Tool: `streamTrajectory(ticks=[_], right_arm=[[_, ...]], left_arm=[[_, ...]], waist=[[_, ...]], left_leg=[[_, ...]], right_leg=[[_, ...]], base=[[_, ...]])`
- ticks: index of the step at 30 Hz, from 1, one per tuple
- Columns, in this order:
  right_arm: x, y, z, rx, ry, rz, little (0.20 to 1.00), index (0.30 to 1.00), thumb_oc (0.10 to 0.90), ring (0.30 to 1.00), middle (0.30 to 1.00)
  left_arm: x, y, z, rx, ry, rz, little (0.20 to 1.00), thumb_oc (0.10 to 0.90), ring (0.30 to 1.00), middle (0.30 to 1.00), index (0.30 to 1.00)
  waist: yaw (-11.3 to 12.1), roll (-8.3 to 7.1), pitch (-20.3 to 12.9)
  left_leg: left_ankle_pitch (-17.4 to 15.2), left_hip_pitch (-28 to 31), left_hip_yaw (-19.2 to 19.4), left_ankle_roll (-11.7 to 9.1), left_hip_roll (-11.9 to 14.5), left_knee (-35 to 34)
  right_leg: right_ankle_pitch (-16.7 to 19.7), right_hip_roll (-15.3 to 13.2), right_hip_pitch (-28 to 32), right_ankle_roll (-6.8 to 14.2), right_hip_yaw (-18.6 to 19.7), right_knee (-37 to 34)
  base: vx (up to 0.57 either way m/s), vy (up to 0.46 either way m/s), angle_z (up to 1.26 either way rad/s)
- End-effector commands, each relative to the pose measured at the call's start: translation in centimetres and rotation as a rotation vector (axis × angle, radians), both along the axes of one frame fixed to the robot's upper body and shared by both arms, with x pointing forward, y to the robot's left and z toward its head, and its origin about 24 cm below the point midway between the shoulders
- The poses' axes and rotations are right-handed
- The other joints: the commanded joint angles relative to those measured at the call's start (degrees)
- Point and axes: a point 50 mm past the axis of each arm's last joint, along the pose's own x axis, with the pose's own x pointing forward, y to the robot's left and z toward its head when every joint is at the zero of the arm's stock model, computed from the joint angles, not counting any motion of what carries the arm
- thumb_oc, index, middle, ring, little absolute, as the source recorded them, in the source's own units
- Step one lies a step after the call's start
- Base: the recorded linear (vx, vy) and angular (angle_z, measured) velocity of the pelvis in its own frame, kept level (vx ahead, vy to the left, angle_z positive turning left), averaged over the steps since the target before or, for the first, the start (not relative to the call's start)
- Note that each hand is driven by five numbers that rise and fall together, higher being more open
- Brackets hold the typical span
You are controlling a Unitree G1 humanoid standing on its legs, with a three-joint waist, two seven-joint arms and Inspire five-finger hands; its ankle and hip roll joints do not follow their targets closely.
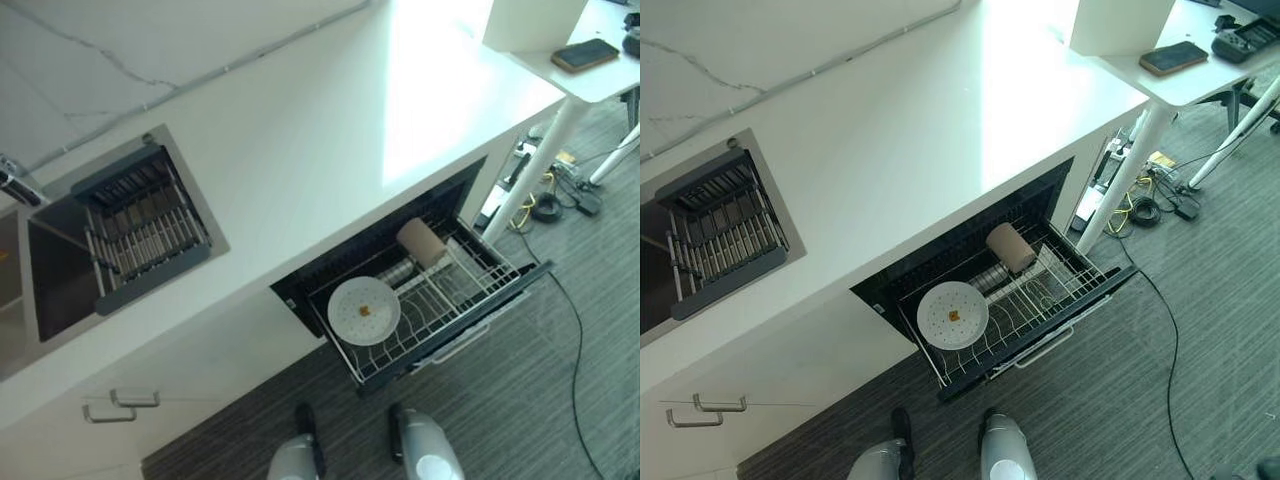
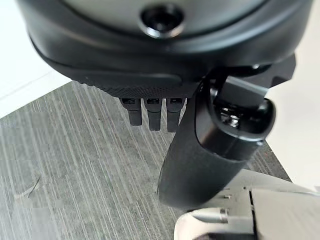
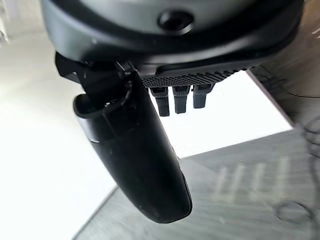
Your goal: Place the dishes in the dishwasher.
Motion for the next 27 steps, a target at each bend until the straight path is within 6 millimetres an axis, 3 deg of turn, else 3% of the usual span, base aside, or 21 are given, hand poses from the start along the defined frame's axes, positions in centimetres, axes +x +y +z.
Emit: streamTrajectory(ticks=[1, 2, 4, 6, 7, 12, 13, 17, 18, 19, 21, 22, 23, 27], right_arm=[[4.6, -1.0, 4.0, -0.151, -0.185, 0.189, 0.900, 0.900, 0.800, 0.900, 0.900], [5.0, -0.6, 3.6, -0.136, -0.155, 0.231, 0.900, 0.900, 0.800, 0.900, 0.900], [8.0, 1.8, 2.2, -0.075, -0.059, 0.455, 0.900, 0.900, 0.800, 0.900, 0.900], [9.4, 2.7, 2.1, -0.059, -0.029, 0.557, 0.900, 0.900, 0.800, 0.900, 0.900], [9.6, 2.8, 2.1, -0.058, -0.025, 0.569, 0.900, 0.900, 0.800, 0.900, 0.900], [14.9, 5.3, 3.7, -0.139, 0.036, 0.868, 0.900, 0.900, 0.800, 0.900, 0.900], [16.7, 6.4, 4.9, -0.200, 0.028, 0.969, 0.900, 0.900, 0.800, 0.900, 0.900], [20.1, 8.3, 8.0, -0.329, -0.049, 1.109, 0.900, 0.900, 0.800, 0.900, 0.900], [22.2, 9.2, 10.5, -0.402, -0.108, 1.155, 0.900, 0.900, 0.800, 0.900, 0.900], [22.4, 9.3, 10.8, -0.415, -0.114, 1.165, 0.900, 0.900, 0.800, 0.900, 0.900], [25.2, 10.6, 15.2, -0.537, -0.203, 1.229, 0.900, 0.900, 0.800, 0.900, 0.900], [25.3, 10.6, 15.5, -0.540, -0.210, 1.229, 0.900, 0.900, 0.800, 0.900, 0.900], [26.2, 11.2, 17.7, -0.599, -0.273, 1.236, 0.900, 0.900, 0.800, 0.900, 0.900], [27.2, 12.0, 21.2, -0.681, -0.393, 1.223, 0.900, 0.900, 0.800, 0.900, 0.900]], left_arm=[[4.0, -0.1, 0.9, -0.015, -0.156, -0.003, 0.900, 0.800, 0.900, 0.900, 0.900], [4.1, -0.2, 0.9, -0.018, -0.156, -0.007, 0.900, 0.800, 0.900, 0.900, 0.900], [4.4, -0.1, 1.0, -0.026, -0.170, 0.002, 0.900, 0.800, 0.900, 0.900, 0.900], [4.7, -0.3, 1.1, -0.038, -0.184, 0.001, 0.900, 0.800, 0.900, 0.900, 0.900], [4.7, -0.4, 1.1, -0.041, -0.186, 0.001, 0.900, 0.800, 0.900, 0.900, 0.900], [4.8, -1.1, 1.1, -0.093, -0.219, 0.042, 0.900, 0.800, 0.900, 0.900, 0.900], [5.0, -0.9, 1.3, -0.098, -0.243, 0.053, 0.900, 0.800, 0.900, 0.900, 0.900], [5.7, -0.6, 1.7, -0.108, -0.290, 0.052, 0.900, 0.800, 0.900, 0.900, 0.900], [6.1, -0.4, 2.0, -0.108, -0.308, 0.042, 0.900, 0.800, 0.900, 0.900, 0.900], [6.2, -0.4, 2.0, -0.108, -0.308, 0.042, 0.900, 0.800, 0.900, 0.900, 0.900], [6.1, -0.2, 2.0, -0.103, -0.301, 0.043, 0.900, 0.800, 0.900, 0.900, 0.900], [6.1, -0.2, 2.0, -0.102, -0.302, 0.042, 0.900, 0.800, 0.900, 0.900, 0.900], [5.7, 0.2, 2.0, -0.094, -0.291, 0.045, 0.900, 0.800, 0.900, 0.900, 0.900], [5.2, 0.9, 2.0, -0.076, -0.281, 0.035, 0.900, 0.800, 0.900, 0.900, 0.900]], waist=[[0.8, -2.03, -0.1], [1.0, -1.67, 0.0], [2.2, 0.03, 1.3], [2.8, 1.12, 2.0], [2.9, 1.26, 2.1], [6.4, 4.13, 5.3], [7.8, 4.24, 6.4], [10.8, 4.27, 8.5], [12.9, 4.36, 9.6], [13.1, 4.35, 9.7], [16.2, 4.10, 10.0], [16.4, 4.07, 10.0], [17.8, 3.02, 10.0], [20.2, 2.28, 10.0]], left_leg=[[-12.3, 1.1, -2.4, 2.0, -1.9, 9.5], [-12.3, 1.0, -2.5, 2.1, -2.0, 9.5], [-12.3, 0.4, -2.3, 2.8, -2.7, 9.5], [-12.3, -0.1, -2.0, 3.0, -2.9, 9.5], [-12.3, -0.2, -2.0, 3.0, -3.0, 9.5], [-11.1, -3.0, -2.9, 4.1, -5.0, 9.5], [-10.3, -4.4, -3.0, 4.7, -5.7, 9.5], [-8.6, -7.0, -3.7, 5.9, -7.3, 9.5], [-7.9, -8.3, -4.3, 6.3, -8.1, 9.5], [-7.8, -8.4, -4.3, 6.4, -8.1, 9.5], [-6.7, -10.9, -5.1, 6.8, -8.9, 9.5], [-6.6, -11.1, -5.2, 6.8, -9.0, 9.5], [-7.4, -11.2, -5.6, 6.8, -9.6, 9.5], [-6.8, -12.7, -6.8, 7.3, -9.8, 9.5]], right_leg=[[-0.6, 1.1, 6.0, 1.3, 2.3, -8.5], [-0.5, 0.7, 6.0, 1.3, 2.0, -8.5], [0.0, -1.2, 5.6, 1.6, 0.1, -8.5], [0.3, -2.1, 5.1, 1.9, -0.8, -8.5], [0.3, -2.2, 5.1, 1.9, -0.9, -8.5], [-0.3, -4.6, 2.1, 2.1, -3.1, -5.0], [-1.0, -5.6, -0.3, 1.9, -3.4, -1.8], [-2.5, -6.8, -4.0, 1.5, -3.4, 4.2], [-3.1, -7.2, -5.4, 1.3, -3.8, 6.5], [-3.1, -7.2, -5.5, 1.3, -3.9, 6.7], [-3.8, -7.9, -7.6, 1.0, -4.8, 9.2], [-3.8, -8.0, -7.8, 1.0, -4.8, 9.3], [-5.7, -9.0, -7.7, 1.4, -4.7, 10.9], [-5.3, -9.5, -8.1, 1.8, -5.7, 11.7]], base=[[0.03, 0.083, 0.03], [0.04, 0.137, 0.13], [0.03, 0.182, 0.19], [0.01, 0.141, 0.17], [0.02, 0.155, 0.21], [0.02, 0.199, 0.32], [-0.03, 0.151, 0.28], [-0.02, 0.079, 0.20], [0.00, 0.066, 0.20], [0.03, 0.089, 0.20], [0.07, 0.111, 0.23], [0.17, 0.063, 0.30], [0.14, 0.000, 0.23], [0.09, -0.013, 0.19]])
